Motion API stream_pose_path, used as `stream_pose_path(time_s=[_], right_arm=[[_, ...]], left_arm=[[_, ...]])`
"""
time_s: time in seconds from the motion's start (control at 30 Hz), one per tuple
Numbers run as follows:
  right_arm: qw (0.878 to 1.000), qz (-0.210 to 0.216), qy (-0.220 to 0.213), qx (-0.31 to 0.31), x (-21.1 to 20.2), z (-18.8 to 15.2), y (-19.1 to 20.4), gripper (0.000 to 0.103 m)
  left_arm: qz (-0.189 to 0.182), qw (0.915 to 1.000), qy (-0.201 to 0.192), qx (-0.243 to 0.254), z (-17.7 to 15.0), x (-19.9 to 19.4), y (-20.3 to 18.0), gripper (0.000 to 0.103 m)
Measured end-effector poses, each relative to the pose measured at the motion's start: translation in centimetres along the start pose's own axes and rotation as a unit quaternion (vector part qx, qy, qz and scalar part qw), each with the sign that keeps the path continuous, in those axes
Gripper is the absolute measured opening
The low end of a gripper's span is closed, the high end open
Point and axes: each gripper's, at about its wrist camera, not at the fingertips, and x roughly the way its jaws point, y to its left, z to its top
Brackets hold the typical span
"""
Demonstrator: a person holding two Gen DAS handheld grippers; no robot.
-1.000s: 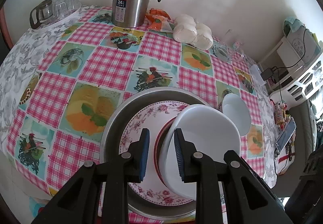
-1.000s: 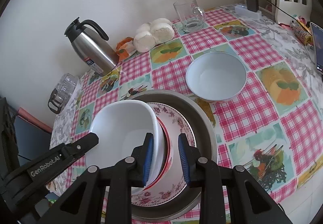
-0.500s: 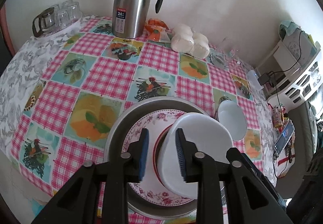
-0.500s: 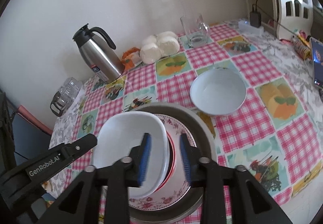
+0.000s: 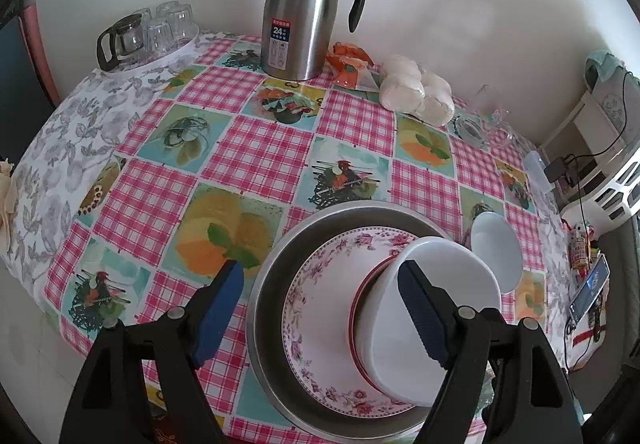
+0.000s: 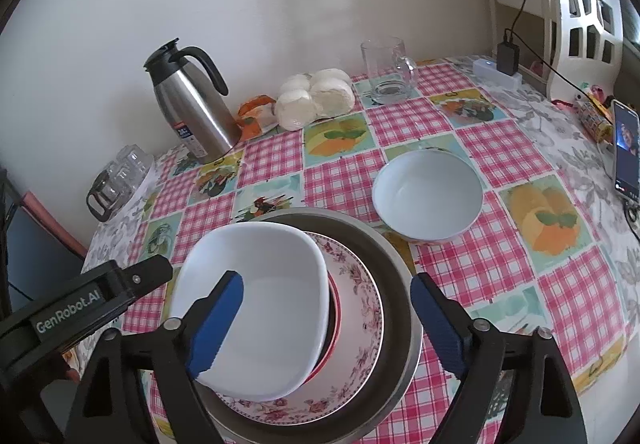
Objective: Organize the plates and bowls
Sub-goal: 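Open both tools to release the square bowl and pull back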
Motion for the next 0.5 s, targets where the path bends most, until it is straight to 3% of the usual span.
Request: stream_pose_path(time_s=[0.1,0.17,0.5], right_arm=[[1.000,0.002,-0.003,-0.004,-0.1,-0.1,0.2,0.096],[1.000,0.004,-0.004,-0.005,0.0,-0.1,0.2,0.102],[1.000,0.002,-0.012,-0.008,-0.1,0.0,0.2,0.103]], left_arm=[[0.004,1.0000,0.000,0.001,0.0,0.0,0.0,0.089],[0.007,1.0000,-0.004,0.000,0.0,0.0,0.1,0.090],[0.030,0.9992,-0.014,-0.022,0.2,-0.1,1.2,0.091]])
